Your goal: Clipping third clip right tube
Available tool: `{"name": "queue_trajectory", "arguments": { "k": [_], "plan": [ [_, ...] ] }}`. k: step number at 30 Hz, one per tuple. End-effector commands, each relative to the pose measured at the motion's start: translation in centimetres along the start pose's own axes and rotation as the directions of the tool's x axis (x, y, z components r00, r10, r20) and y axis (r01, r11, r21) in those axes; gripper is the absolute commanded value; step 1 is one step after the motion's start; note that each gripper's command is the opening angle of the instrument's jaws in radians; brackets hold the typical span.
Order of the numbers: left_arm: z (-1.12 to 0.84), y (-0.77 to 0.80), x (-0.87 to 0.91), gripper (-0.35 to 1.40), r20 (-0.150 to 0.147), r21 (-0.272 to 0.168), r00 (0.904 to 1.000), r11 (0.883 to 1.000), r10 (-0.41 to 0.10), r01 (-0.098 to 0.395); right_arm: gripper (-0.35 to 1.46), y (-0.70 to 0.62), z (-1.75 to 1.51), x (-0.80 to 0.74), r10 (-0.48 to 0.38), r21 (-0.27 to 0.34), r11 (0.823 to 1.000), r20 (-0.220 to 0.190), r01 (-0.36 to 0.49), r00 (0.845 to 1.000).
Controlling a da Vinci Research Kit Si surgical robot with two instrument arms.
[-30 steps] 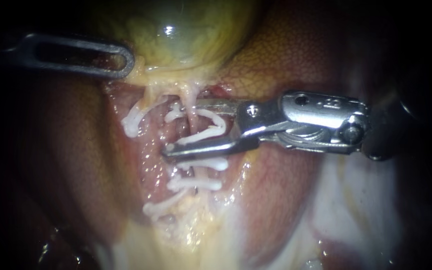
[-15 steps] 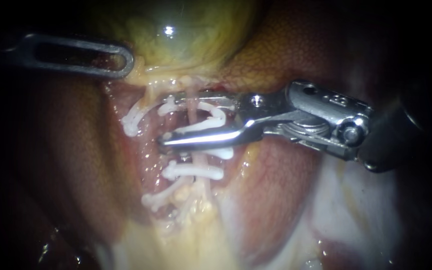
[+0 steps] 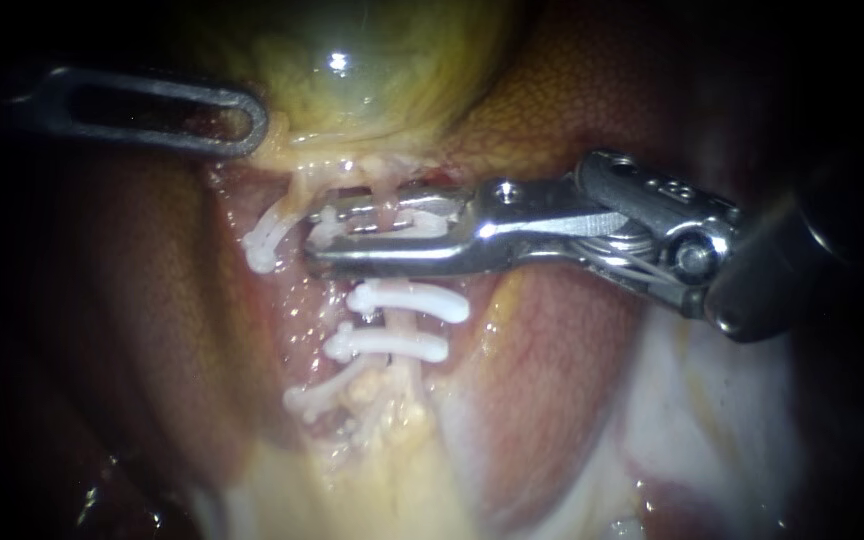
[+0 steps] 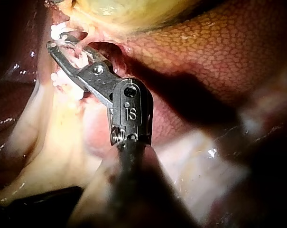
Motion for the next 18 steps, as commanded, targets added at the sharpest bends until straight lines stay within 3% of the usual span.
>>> {"name": "queue_trajectory", "arguments": {
  "k": [1,18],
  "plan": [
    [0.0,0.0,0.0,-0.35,0.0,0.0,1.0,1.0,0.0,0.0,-0.35,0.02,-0.01,-0.02,-0.003,0.001,1.0,0.001,0.003,1.0],
    [0.0,0.0,0.0,-0.35,0.0,0.0,1.0,1.0,0.0,0.0,-0.35,0.05,-0.04,-0.06,0.007,-0.004,1.0,0.019,-0.007,1.0]
  ]
}}
